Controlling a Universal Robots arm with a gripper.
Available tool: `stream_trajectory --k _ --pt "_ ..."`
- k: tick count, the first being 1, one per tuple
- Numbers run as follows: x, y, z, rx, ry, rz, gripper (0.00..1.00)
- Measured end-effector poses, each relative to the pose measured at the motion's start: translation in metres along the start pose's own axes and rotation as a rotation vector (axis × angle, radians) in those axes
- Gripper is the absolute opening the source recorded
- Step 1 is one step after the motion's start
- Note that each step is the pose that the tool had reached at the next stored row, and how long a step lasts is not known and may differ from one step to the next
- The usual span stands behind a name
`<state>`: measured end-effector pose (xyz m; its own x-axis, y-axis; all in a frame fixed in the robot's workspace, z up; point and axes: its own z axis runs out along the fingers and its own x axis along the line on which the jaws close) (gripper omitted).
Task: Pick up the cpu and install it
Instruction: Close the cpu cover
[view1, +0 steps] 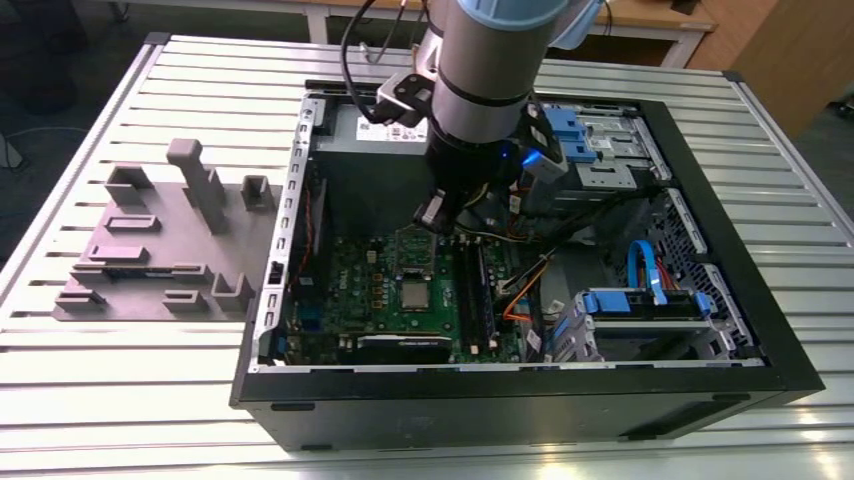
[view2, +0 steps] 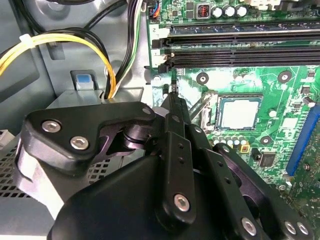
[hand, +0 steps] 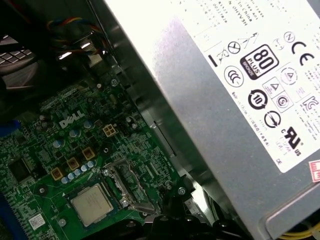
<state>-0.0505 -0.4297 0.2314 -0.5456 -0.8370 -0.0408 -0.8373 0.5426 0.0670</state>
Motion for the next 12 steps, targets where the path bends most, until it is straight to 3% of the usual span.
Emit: stream_trajectory --k 12 --pt "0.0002 0.0010 -0.0055 0.0000 0.0002 -0.002 0.10"
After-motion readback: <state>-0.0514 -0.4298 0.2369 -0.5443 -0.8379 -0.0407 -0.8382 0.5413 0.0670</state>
